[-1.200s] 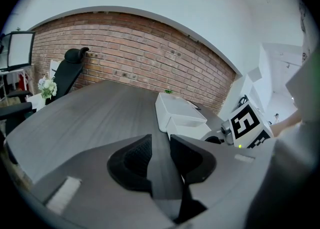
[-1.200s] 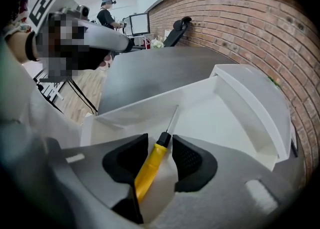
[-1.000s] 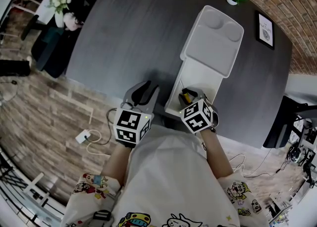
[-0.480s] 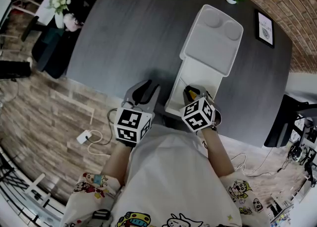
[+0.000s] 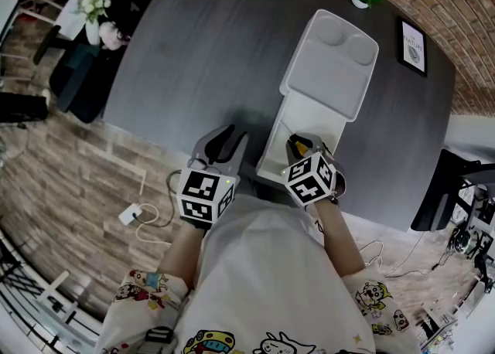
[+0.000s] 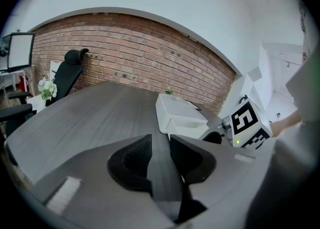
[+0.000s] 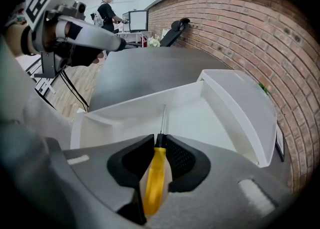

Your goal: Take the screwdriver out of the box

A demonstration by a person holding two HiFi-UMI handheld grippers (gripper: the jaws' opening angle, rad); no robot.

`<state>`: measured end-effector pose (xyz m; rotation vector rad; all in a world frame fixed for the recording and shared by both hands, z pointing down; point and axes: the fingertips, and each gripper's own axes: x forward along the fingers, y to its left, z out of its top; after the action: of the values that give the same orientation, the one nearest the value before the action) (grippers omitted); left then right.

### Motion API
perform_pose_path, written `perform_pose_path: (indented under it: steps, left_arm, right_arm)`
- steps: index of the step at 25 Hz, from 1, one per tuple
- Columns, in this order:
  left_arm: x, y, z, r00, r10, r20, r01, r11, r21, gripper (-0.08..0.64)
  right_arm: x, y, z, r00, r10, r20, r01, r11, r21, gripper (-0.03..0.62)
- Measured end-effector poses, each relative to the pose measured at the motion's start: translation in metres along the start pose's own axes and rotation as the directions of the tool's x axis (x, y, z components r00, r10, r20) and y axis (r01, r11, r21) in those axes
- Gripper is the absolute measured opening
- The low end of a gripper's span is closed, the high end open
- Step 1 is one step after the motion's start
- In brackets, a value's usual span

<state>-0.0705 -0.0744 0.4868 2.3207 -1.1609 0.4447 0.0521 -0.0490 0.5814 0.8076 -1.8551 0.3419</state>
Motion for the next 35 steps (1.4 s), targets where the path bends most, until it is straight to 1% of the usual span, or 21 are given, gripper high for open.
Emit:
perform_pose_path:
  steps: [10, 22, 29, 35]
  left_arm:
    - [0.001, -0.004, 0.007, 1.000, -0.003, 0.018, 0.003, 1.000, 0.014, 0.118]
    - [0.003, -0.007, 0.029, 0.998, -0.011, 0.065, 0.007, 0.999, 0.052, 0.118]
    - [0.006, -0.012, 0.046, 0.995, -0.023, 0.093, 0.015, 0.997, 0.080, 0.118]
    - [0.007, -0.018, 0.062, 0.992, -0.041, 0.117, 0.028, 0.993, 0.111, 0.115]
  right_arm:
    - [-0.008, -0.007, 0.002, 1.000, -0.013, 0.028, 0.012, 1.000, 0.022, 0.075]
    - [-0.029, -0.032, 0.016, 0.992, -0.083, 0.094, 0.078, 0.995, 0.057, 0.075]
    - [-0.053, -0.053, 0.027, 0.978, -0.139, 0.153, 0.126, 0.988, 0.094, 0.076]
    - [-0.080, -0.071, 0.034, 0.956, -0.200, 0.216, 0.169, 0.974, 0.154, 0.075]
